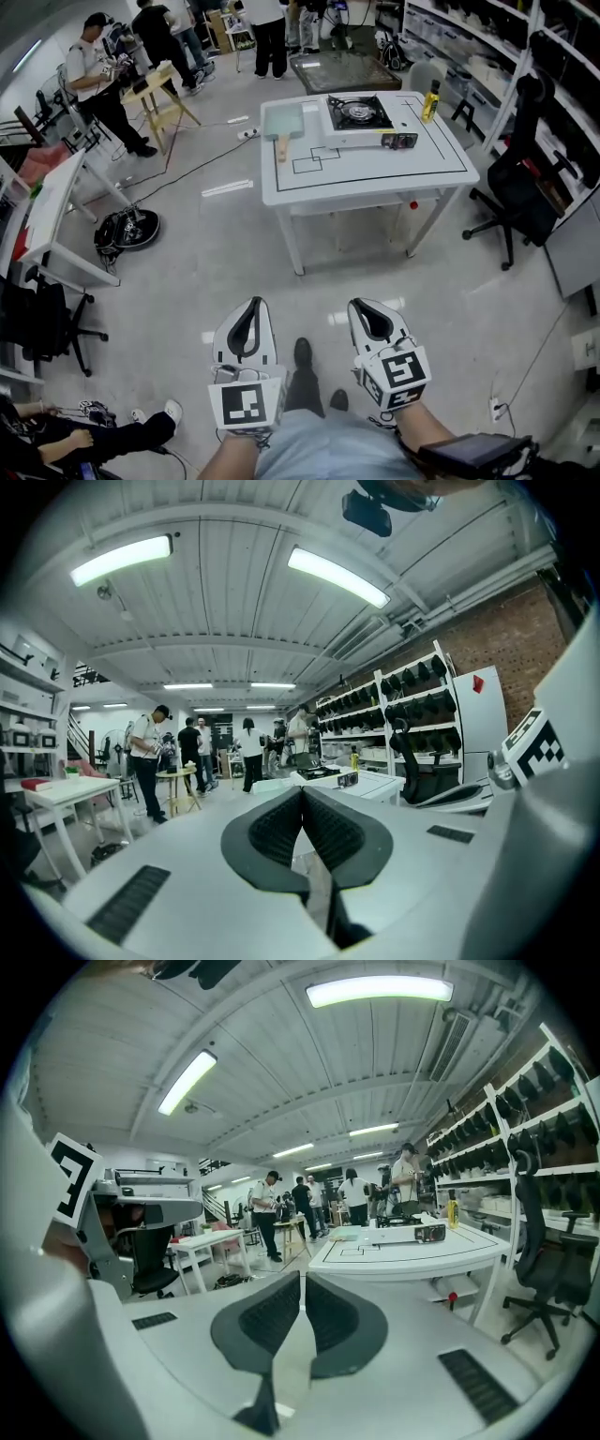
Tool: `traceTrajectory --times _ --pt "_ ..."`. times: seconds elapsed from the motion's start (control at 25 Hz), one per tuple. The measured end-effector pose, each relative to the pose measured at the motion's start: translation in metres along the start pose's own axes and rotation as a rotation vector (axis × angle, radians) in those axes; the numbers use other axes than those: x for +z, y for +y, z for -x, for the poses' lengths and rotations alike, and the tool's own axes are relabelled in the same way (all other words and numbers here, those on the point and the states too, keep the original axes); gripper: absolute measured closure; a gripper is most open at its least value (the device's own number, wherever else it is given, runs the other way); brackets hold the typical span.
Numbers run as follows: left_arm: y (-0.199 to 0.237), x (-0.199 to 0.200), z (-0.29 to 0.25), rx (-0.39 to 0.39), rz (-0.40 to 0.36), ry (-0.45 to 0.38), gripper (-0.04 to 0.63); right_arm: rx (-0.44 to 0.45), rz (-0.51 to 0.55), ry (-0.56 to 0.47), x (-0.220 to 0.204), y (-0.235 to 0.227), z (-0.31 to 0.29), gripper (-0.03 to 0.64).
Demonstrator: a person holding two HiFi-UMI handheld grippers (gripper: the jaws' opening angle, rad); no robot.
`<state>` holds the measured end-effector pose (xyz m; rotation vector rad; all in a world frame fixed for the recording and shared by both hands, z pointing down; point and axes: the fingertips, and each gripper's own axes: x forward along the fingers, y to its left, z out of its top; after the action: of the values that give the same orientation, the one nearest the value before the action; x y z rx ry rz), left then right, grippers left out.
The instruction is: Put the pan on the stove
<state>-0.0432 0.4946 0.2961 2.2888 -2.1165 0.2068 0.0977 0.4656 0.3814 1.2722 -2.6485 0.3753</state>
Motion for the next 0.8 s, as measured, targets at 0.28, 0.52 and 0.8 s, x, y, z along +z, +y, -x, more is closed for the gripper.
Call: traceTrajectory --times 0.28,0.52,0.8 --pt "0.061 -0.013 -0.081 -0.011 0.035 0.033 0.577 0.015 0.011 0.069 0.006 0.002 -0.1 0.566" --pt "0.116 0.002 -0.147 -0.022 0.037 0.014 0.577 0.017 0.021 0.06 0.042 0.004 -0.183 0.566" --pt "0.157 0.038 -0.198 -0.05 0.0 -0.066 0.577 -0.023 0.067 -0.016 0.102 -0.004 -0.238 0.566"
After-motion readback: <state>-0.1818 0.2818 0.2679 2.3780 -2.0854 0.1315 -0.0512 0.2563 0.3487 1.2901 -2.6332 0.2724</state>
